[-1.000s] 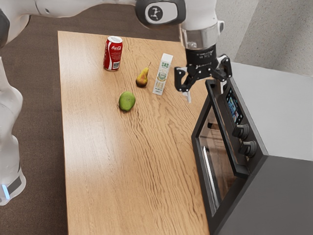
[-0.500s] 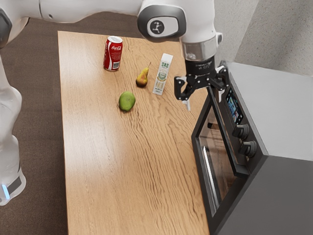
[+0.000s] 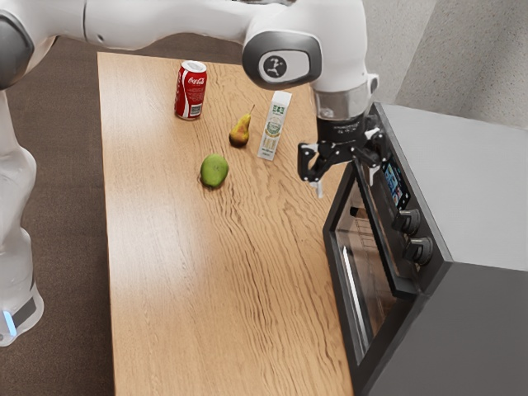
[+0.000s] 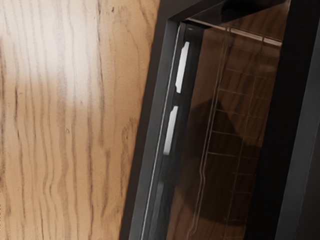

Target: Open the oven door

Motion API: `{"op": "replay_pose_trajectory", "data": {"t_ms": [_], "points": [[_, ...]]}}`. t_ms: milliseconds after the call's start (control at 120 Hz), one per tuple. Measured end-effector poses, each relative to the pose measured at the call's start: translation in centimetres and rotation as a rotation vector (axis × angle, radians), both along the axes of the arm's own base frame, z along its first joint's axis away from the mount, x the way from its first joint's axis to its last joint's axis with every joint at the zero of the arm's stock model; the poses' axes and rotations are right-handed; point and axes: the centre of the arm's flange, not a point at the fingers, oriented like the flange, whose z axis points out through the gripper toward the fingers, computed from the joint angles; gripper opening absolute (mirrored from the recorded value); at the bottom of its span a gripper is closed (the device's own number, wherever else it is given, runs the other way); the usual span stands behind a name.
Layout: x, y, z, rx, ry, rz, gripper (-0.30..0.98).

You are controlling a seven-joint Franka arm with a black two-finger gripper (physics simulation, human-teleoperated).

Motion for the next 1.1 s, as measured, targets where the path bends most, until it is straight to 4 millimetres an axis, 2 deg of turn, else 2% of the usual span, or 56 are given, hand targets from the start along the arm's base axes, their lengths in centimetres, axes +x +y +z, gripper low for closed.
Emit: {"op": "replay_pose_trajectory", "data": {"t_ms": [192,342,550,650,750,850,900,933,950,983,1000,1058,1100], "points": [[-0.3,0.9,-2.1,0.0,0.032,0.008,0.68],[-2.6,1.6,-2.6,0.006,0.023,0.009,0.68],[-6.1,3.5,-3.9,0.015,0.012,0.037,0.68],[-8.1,3.8,-3.8,0.021,-0.011,0.055,0.68],[-11.6,3.3,-3.3,0.044,-0.056,0.074,0.68],[-17.5,1.7,-2.6,0.1,-0.15,0.118,0.68],[-19.0,0.9,-2.6,0.114,-0.179,0.13,0.68],[-19.1,1.0,-2.5,0.109,-0.183,0.14,0.68],[-18.8,1.8,-2.3,0.098,-0.182,0.158,0.68],[-17.2,4.0,-0.5,0.044,-0.178,0.196,0.68],[-16.3,4.9,0.7,0.017,-0.176,0.209,0.68],[-11.5,8.1,7.4,-0.069,-0.15,0.246,0.68],[-9.1,10.5,9.0,-0.092,-0.09,0.281,0.68]]}}
